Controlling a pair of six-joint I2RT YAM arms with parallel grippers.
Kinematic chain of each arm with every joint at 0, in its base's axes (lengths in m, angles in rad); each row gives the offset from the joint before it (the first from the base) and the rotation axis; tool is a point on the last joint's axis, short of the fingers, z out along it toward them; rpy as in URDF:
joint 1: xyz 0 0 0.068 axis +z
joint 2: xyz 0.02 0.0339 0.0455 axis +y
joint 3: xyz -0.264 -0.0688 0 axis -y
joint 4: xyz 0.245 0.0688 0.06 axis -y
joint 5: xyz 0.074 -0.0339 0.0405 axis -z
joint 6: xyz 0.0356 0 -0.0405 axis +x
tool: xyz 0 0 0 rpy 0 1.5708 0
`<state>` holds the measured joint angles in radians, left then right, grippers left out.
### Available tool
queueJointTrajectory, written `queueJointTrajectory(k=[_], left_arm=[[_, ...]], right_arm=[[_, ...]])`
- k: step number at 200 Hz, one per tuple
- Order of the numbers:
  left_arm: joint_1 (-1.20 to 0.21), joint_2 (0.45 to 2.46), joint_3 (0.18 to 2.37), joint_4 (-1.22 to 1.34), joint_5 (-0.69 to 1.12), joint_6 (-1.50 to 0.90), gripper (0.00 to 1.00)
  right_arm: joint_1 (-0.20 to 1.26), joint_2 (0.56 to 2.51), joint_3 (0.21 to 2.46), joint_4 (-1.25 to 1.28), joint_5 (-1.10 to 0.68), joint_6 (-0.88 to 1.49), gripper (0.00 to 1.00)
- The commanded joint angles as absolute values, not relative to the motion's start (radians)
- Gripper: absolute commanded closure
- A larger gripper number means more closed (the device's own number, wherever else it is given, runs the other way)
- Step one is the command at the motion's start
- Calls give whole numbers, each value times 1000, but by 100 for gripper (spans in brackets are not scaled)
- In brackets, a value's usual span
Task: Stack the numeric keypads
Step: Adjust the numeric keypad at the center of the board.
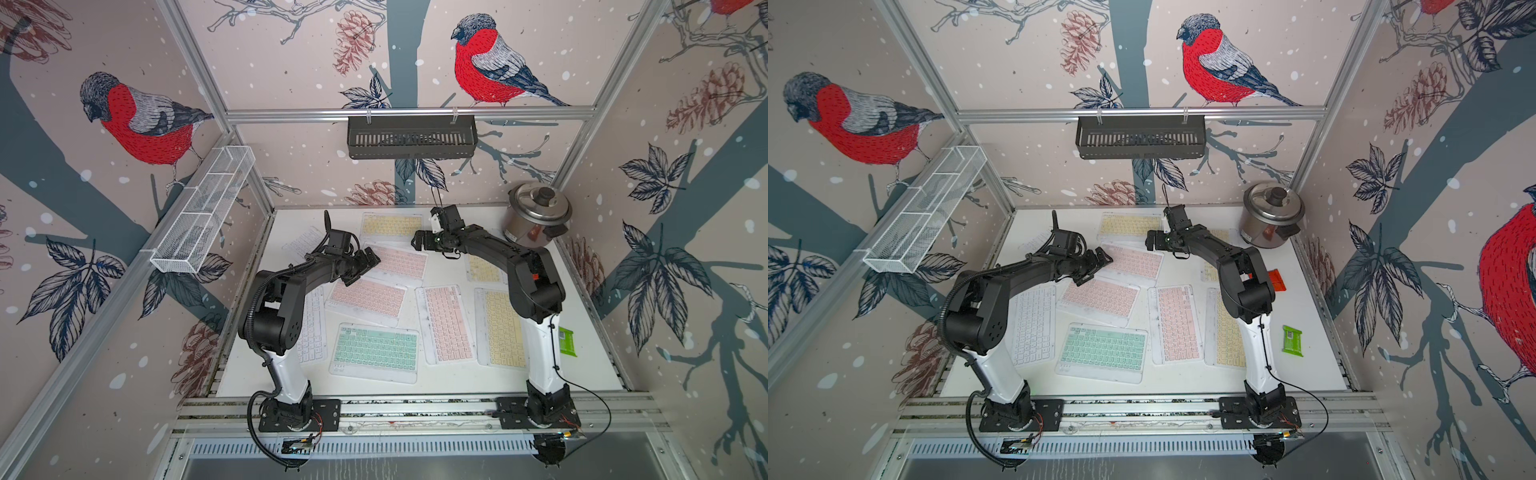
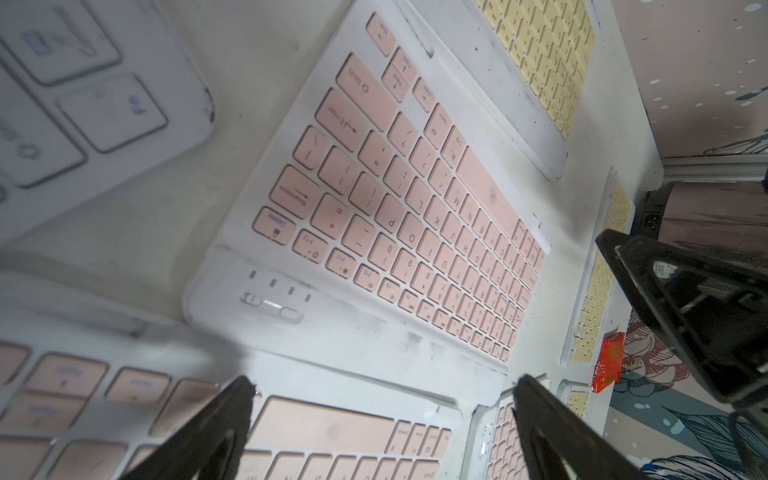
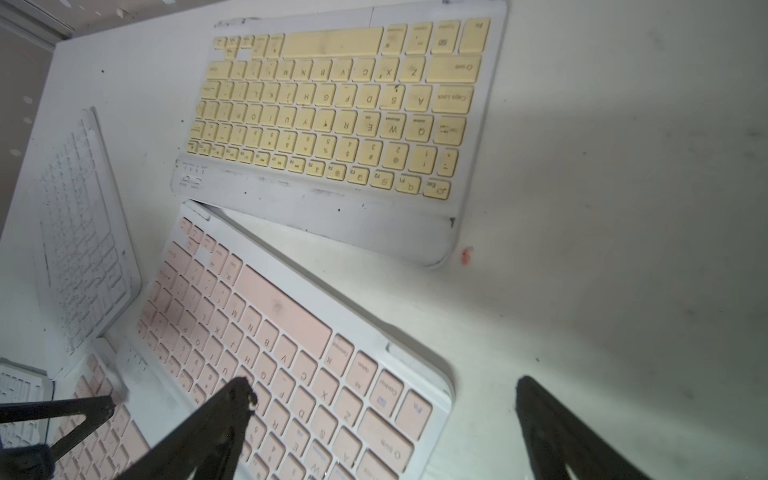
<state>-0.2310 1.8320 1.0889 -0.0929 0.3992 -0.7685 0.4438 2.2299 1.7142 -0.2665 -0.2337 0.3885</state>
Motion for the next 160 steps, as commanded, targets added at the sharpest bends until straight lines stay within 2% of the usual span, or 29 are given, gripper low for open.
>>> queueJointTrajectory(k=[1,26,54,160], left_arm=[[-231,1852,1094,-44,418,-793,3],[-231,1881,1118,-59,395,-780,3],[-230,1922,1159,-79,370,-770,3],[-234,2022,1282,-139,311,-721,3]], right_arm=[[446,2293,1784,-333,-259,328,0],[461,2354,1828,-365,-265,306,0],[492,2351,1769,-346,-285,303,0],[569,2081,1330,-139,-333,419,0]])
